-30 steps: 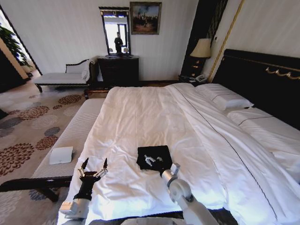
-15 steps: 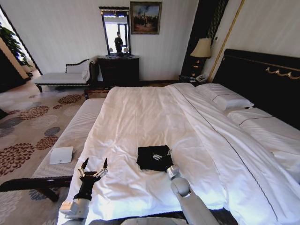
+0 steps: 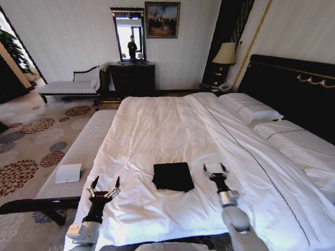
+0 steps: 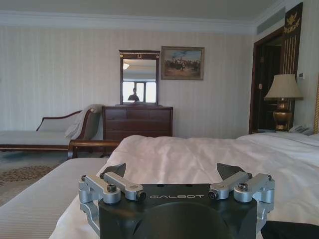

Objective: Fold the clothes on the bed.

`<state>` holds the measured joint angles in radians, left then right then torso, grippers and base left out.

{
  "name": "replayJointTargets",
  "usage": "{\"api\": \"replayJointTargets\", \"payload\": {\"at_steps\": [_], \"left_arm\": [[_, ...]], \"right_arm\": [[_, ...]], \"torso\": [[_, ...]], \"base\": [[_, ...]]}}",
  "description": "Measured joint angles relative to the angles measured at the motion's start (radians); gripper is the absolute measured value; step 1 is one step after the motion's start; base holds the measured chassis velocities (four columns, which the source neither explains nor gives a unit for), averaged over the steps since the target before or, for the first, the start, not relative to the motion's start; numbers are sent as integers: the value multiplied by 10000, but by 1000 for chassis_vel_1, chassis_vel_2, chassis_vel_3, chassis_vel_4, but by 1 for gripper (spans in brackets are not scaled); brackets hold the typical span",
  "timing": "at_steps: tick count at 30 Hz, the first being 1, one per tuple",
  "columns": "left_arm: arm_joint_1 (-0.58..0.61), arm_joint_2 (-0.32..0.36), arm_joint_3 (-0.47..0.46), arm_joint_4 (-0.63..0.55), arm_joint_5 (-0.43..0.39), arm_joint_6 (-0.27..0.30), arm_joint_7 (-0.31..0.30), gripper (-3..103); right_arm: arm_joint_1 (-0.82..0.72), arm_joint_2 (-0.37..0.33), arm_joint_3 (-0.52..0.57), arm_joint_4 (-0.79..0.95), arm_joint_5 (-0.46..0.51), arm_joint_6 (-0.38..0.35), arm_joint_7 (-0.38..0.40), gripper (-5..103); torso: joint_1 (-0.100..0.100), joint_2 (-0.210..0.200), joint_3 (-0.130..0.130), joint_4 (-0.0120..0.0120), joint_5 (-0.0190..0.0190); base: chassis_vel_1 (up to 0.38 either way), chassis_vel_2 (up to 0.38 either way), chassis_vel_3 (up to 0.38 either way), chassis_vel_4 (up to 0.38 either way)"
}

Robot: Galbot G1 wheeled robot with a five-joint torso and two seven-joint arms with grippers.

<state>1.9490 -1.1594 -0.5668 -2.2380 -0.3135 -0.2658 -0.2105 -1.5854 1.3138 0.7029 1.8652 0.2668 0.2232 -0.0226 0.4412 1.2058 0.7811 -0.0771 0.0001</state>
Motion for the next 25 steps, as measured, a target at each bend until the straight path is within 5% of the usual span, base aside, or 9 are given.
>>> {"api": "replayJointTargets", "payload": {"at_steps": [9, 25], "left_arm": [[0, 0, 0, 0, 0, 0, 0, 100], [0, 0, 0, 0, 0, 0, 0, 100]], "right_arm": [[-1738, 322, 1022, 697, 865, 265, -427, 100], [-2059, 492, 1288, 671, 1117, 397, -721, 100]], "torso": [[-1, 1, 0, 0, -1], [0, 0, 1, 0, -1]], "base": [[0, 0, 0, 0], [0, 0, 0, 0]]}}
